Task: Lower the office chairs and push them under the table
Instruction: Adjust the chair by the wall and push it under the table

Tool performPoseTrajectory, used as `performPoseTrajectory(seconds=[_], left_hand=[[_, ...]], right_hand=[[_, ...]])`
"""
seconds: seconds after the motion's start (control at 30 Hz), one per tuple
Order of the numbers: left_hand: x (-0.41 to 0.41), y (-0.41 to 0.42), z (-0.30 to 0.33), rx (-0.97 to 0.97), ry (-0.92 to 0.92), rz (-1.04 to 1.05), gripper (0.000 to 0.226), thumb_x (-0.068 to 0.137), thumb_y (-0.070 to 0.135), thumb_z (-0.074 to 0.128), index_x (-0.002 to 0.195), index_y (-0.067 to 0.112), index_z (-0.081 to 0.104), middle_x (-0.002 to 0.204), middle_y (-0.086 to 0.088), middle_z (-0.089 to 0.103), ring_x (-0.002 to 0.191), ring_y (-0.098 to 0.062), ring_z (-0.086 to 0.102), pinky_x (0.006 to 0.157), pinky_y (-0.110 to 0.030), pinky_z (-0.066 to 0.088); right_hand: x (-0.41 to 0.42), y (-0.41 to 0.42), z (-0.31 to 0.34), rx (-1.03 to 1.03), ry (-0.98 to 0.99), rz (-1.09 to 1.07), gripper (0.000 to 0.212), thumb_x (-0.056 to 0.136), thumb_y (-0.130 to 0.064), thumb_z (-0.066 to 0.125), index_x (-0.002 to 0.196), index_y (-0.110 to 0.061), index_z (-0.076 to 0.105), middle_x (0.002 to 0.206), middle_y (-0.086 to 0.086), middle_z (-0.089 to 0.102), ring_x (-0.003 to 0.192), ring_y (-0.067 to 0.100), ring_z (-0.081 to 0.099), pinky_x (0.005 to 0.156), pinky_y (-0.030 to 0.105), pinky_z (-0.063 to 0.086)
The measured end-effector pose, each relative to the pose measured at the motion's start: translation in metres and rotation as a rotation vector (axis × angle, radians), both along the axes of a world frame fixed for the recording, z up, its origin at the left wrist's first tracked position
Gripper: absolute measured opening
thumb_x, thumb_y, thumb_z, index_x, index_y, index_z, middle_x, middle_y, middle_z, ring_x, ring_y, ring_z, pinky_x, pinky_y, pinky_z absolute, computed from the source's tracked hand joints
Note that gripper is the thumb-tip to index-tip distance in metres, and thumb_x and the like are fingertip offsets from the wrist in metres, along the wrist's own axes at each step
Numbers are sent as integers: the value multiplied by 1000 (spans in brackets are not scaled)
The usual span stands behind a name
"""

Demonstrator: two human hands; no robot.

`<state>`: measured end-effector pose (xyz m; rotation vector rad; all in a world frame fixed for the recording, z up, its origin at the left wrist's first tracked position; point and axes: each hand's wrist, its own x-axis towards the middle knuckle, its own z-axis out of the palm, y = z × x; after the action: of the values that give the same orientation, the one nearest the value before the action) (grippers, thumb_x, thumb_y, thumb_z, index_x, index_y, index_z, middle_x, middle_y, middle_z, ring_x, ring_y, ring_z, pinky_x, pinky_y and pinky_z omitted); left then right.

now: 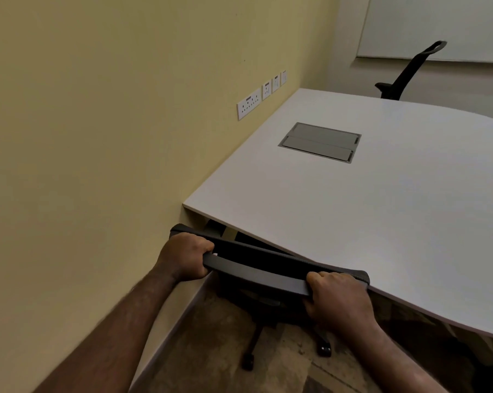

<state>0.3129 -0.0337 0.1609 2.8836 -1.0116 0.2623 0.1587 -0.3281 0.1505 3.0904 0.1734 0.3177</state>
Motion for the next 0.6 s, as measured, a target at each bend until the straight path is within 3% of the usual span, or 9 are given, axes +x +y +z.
performPoseTrajectory(seconds=[0.27,0.6], left_hand=[[58,10,2,37,33,-73,19,48,22,75,60,20,60,57,0,62,53,-29,59,49,-25,39],[104,7,-1,-5,-22,-148,26,42,22,76,56,18,55,51,0,57,47,-27,56,48,-21,27]], right_hand=[[34,30,4,20,80,-150,21,78,-46,53,71,-28,47,64,-8,56,58,16,55,50,30,28],[71,33,5,-8,102,-252,19,75,-45,51,71,-27,49,67,-6,60,62,20,59,48,30,33]])
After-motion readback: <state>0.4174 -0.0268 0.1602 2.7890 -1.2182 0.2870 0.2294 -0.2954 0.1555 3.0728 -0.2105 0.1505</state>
